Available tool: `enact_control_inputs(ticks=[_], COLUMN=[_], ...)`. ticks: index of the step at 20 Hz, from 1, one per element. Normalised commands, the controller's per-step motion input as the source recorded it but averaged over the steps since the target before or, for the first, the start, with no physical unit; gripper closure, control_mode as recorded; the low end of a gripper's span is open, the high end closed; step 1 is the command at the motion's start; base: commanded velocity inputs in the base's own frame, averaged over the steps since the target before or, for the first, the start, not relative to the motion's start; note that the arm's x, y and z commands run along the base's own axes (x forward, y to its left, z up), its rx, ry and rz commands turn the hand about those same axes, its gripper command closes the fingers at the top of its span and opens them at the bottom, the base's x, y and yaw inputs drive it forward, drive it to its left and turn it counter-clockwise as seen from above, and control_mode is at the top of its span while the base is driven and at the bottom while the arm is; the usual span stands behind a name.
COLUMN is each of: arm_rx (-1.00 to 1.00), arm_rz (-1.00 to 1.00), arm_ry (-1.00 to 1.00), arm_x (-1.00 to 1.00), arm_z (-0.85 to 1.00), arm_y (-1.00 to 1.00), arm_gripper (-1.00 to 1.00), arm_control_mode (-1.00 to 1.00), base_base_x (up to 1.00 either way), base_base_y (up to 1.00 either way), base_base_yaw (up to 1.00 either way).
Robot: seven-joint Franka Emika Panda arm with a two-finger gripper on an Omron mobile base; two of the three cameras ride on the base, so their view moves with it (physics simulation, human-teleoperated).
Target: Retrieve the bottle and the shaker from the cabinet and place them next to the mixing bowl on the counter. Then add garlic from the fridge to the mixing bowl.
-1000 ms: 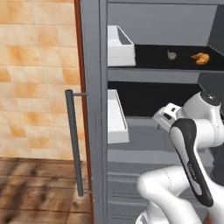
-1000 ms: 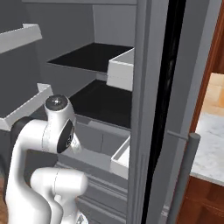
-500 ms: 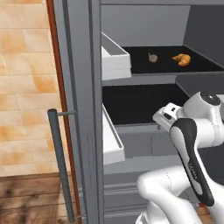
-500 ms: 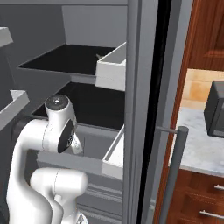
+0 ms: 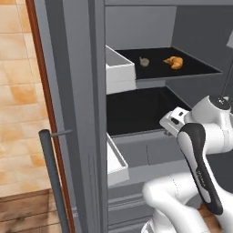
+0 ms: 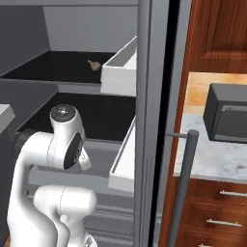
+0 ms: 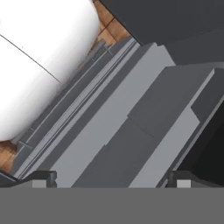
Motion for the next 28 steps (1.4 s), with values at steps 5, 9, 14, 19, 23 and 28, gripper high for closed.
enact_control_inputs(ticks=[5,9,14,19,23,28], arm_rx=[0.00,0.00,0.00,0.00,0.00,-0.04], arm_rz=[0.00,0.00,0.00,0.00,-0.10,-0.17], arm_ry=[0.00,0.00,0.00,0.00,-0.02,-0.11], arm_x=[0.00,0.00,0.00,0.00,0.00,0.00], arm_z=[0.00,0.00,0.00,0.00,0.05,0.38], arm_y=[0.00,0.00,0.00,0.00,0.00,0.07], arm_gripper=[-1.00,-1.00,-1.00,-1.00,-1.00,-1.00], arm_control_mode=[1.00,1.00,1.00,1.00,-1.00,-1.00], base_base_x=[0.28,0.16,0.06,0.00,0.00,0.00], base_base_y=[0.02,0.02,0.00,0.01,0.00,0.00], base_base_yaw=[-0.25,-0.15,-0.16,-0.19,-0.09,0.00])
